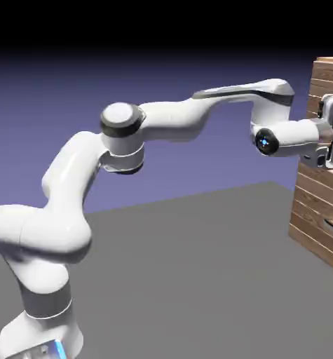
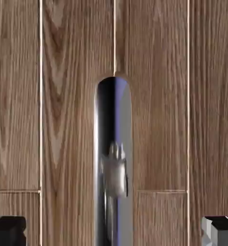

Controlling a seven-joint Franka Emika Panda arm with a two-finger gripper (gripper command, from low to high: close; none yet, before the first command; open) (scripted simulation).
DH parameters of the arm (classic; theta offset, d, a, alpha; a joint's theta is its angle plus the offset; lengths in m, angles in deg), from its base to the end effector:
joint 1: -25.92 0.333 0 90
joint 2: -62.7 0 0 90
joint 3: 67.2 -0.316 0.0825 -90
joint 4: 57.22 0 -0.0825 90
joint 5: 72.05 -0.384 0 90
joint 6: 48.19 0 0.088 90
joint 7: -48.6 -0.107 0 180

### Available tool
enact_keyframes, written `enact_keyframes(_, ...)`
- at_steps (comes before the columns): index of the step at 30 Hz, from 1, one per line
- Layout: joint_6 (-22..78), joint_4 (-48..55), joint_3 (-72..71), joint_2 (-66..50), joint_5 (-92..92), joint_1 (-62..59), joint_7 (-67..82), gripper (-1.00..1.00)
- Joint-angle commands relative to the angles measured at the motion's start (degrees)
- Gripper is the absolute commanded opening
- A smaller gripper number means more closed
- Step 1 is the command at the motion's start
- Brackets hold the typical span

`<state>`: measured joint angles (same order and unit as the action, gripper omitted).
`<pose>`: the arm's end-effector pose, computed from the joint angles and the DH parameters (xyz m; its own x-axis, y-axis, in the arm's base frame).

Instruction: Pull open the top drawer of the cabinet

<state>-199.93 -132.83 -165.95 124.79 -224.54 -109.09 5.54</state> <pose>0.7392 -0.0625 0.5020 0.0010 -0.7087 -0.7055 0.0007 0.7055 -0.7087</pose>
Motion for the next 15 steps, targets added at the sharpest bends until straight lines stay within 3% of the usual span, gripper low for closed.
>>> enact_keyframes(1,-0.7,2.1,-0.3,0.7,0.4,-1.3,-1.1,0.0)
enact_keyframes(8,-4.9,15.3,-2.1,5.2,2.8,-9.6,-7.8,0.0)
enact_keyframes(9,-4.9,15.3,-2.1,5.2,2.8,-9.6,-7.8,-1.0)
enact_keyframes(15,-1.3,5.0,-0.3,2.4,0.4,-3.2,-3.0,-1.0)
